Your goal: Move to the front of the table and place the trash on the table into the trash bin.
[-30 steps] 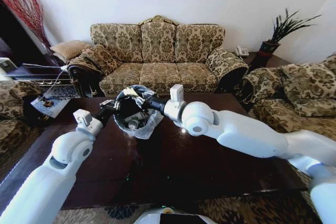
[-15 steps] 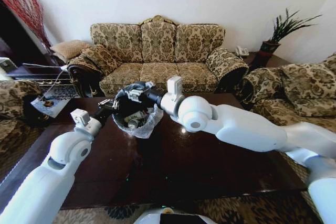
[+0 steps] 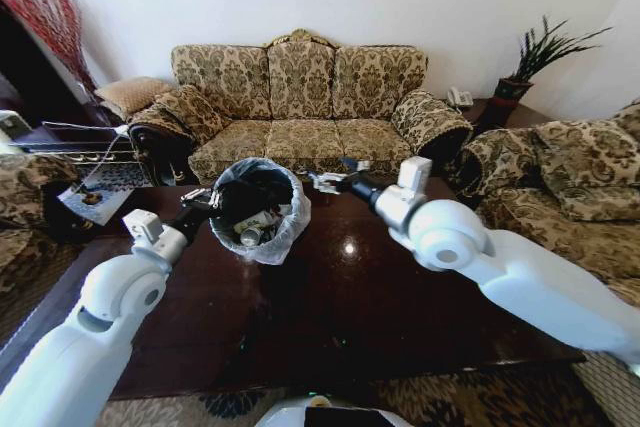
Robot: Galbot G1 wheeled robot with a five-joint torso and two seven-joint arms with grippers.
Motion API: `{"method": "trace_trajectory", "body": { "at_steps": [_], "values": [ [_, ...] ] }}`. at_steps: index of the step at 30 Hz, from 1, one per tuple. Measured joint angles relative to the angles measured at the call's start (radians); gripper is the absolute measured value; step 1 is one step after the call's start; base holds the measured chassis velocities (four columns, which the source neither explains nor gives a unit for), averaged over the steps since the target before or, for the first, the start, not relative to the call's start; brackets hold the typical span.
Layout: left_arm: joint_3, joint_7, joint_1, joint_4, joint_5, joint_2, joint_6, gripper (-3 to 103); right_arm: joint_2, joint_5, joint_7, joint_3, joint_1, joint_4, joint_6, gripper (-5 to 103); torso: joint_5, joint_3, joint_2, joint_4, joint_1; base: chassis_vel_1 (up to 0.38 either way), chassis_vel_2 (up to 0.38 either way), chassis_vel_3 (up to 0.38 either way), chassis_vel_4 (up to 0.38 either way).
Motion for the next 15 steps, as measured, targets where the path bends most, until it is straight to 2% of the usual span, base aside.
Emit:
{"method": "trace_trajectory", "body": {
  "at_steps": [4,7,8,11,15],
  "values": [
    [0.001,0.001,-0.009,0.017,0.021,0.000,0.000,1,-0.040,-0.053,0.015,0.043,-0.105,0.027,0.007,100,0.0002,0.000,0.000,-0.0007,0.000,0.093,-0.069,-0.083,0.091],
    [0.004,0.003,-0.019,0.039,0.043,0.000,0.000,1,-0.079,-0.117,0.059,0.113,-0.258,0.091,0.006,100,-0.0005,0.000,0.000,-0.0009,0.000,0.145,-0.135,-0.145,0.148],
    [0.004,0.003,-0.019,0.039,0.043,0.000,0.000,1,-0.079,-0.117,0.059,0.113,-0.258,0.091,0.006,100,-0.0005,0.000,0.000,-0.0009,0.000,0.178,-0.178,-0.171,0.164],
    [0.001,0.003,-0.018,0.045,0.044,0.001,0.000,1,-0.078,-0.150,0.076,0.216,-0.383,0.124,0.001,100,-0.0004,0.000,0.000,-0.0006,0.000,0.203,-0.206,-0.251,0.222],
    [-0.005,0.002,-0.006,0.037,0.044,-0.009,0.000,1,-0.066,-0.167,0.079,0.269,-0.462,0.140,-0.001,100,-0.0004,0.000,0.000,-0.0003,-0.001,0.263,-0.267,-0.261,0.278]
  ]
}}
